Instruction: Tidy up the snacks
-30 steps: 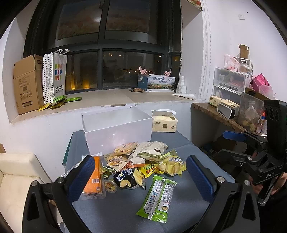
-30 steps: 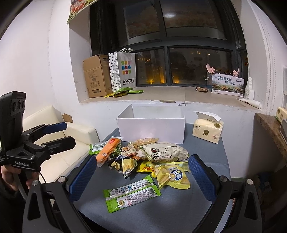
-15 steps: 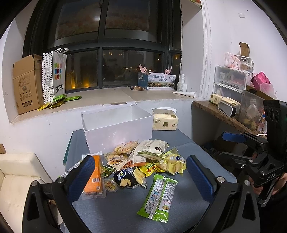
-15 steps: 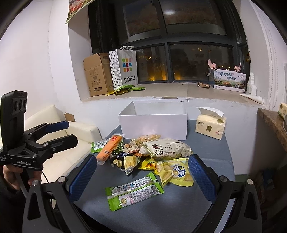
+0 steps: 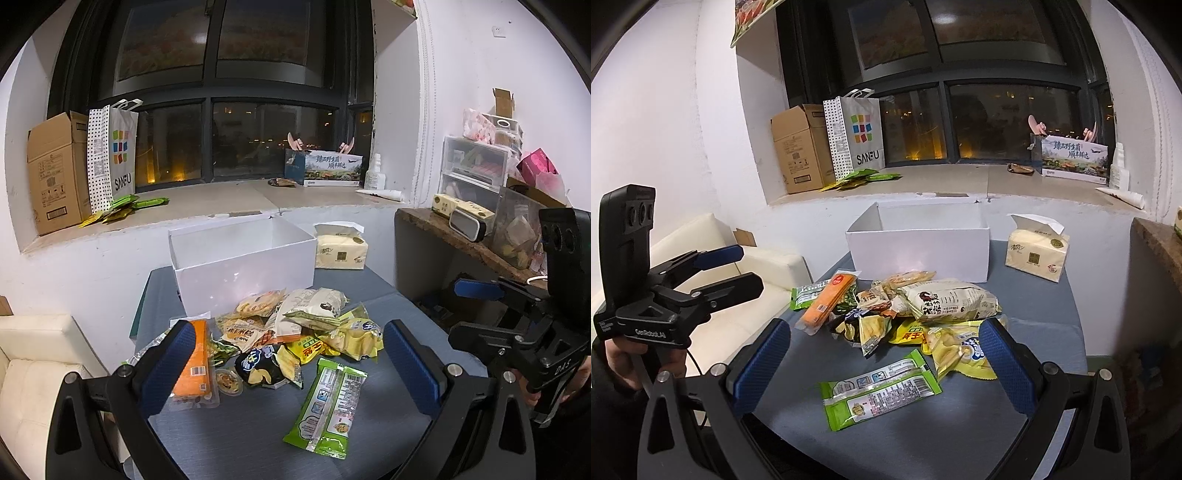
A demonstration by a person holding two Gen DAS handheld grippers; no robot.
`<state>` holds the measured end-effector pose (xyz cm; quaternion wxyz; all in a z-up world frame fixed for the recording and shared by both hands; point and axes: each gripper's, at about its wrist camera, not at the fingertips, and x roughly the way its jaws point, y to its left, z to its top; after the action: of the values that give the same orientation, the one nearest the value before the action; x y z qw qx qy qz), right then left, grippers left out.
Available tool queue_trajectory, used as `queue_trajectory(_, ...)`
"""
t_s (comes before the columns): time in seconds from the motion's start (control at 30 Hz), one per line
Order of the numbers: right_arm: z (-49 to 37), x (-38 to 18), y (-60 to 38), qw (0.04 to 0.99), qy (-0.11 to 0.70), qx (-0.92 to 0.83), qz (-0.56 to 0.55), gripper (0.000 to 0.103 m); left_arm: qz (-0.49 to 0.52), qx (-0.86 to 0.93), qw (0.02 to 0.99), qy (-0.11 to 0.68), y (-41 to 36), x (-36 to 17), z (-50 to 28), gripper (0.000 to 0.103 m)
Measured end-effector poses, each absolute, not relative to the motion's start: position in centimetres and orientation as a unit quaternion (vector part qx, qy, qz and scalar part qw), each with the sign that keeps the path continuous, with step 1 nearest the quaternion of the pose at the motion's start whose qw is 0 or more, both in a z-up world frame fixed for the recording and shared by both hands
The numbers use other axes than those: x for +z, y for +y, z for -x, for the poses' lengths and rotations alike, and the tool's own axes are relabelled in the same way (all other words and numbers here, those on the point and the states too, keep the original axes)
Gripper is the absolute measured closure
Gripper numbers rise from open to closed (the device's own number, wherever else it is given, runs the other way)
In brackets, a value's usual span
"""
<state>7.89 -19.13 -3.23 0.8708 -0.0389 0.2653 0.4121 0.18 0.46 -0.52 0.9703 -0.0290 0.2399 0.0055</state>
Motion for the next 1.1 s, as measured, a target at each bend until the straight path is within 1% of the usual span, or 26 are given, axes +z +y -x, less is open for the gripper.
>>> queue_trajectory(0.33, -8.4, -3.4, -19.5, 0.861, 0.279, 0.426, 0.008, 0.0, 0.026, 0.008, 0.97, 0.24, 0.3, -0.6, -0.3, 0.0)
queue_trajectory(0.57, -10.1, -3.7, -19.3, 0.871, 0.286, 0.398, 0.017, 0.0, 0.026, 0.005, 0.971, 0.239, 0.6, -1.0, 0.0, 0.0)
queue_trajectory(0.63, -11.6, -4.1, -19.1, 0.862, 0.303, 0.407, 0.004, 0.0, 0.028, 0.004, 0.971, 0.238, 0.8, -1.2, 0.1, 0.0)
queue_trajectory(0.83, -20.0, -7.1, -17.3, 0.814, 0.401, 0.41, -0.095, 0.0, 0.036, 0.009, 0.97, 0.239, 1.8, -1.8, 0.4, 0.0)
queue_trajectory(0.93, -24.1, -9.2, -15.8, 0.798, 0.453, 0.375, -0.132, 0.0, 0.043, 0.012, 0.969, 0.243, 2.6, -2.3, 0.5, 0.0)
queue_trajectory(1.1, -29.2, -13.4, -13.7, 0.739, 0.55, 0.321, -0.22, 0.0, 0.058, 0.019, 0.967, 0.249, 4.2, -3.3, 0.9, 0.0)
